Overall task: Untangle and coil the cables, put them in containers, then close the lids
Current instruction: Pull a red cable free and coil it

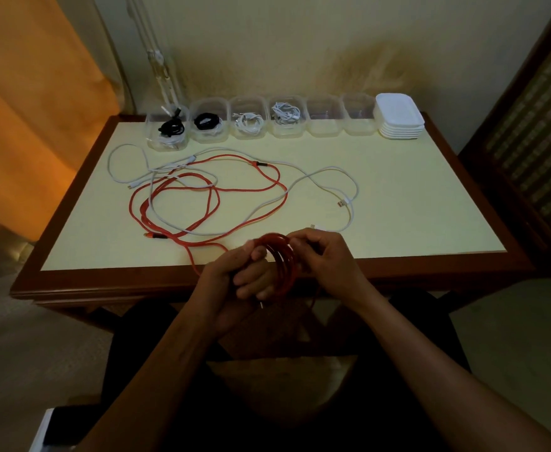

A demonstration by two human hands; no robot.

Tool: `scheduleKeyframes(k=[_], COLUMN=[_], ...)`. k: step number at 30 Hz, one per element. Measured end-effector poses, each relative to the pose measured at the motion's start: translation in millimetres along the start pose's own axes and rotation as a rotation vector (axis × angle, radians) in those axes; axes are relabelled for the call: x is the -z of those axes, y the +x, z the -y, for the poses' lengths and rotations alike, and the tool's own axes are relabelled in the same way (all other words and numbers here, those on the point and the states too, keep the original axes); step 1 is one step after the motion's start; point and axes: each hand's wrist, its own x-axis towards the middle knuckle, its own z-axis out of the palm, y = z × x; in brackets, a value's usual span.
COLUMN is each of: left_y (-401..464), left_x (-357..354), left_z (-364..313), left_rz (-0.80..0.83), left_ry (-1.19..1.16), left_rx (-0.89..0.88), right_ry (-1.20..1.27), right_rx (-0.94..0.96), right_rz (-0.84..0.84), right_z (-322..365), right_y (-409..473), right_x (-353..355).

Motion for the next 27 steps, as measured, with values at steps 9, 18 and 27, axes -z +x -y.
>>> scheduleKeyframes(k=[9, 18, 27], left_y=[16.0, 8.6, 9.1], left_x=[3.5, 10.7, 3.0], left_z=[-17.2, -3.3, -0.1], left_rz=[-0.521, -0.113, -0.122], left_ry=[0.676, 0.736, 0.462], left_rx=[-0.195, 0.045, -0.010], right_ry=[0.094, 0.157, 0.165], right_rx=[-0.231, -0.134, -0.174], right_rz=[0.712, 0.154, 0.064], right_z=[33.6, 52.2, 29.5], right_y=[-24.9, 5.6, 5.1], right_x=[-1.0, 20.5, 17.4])
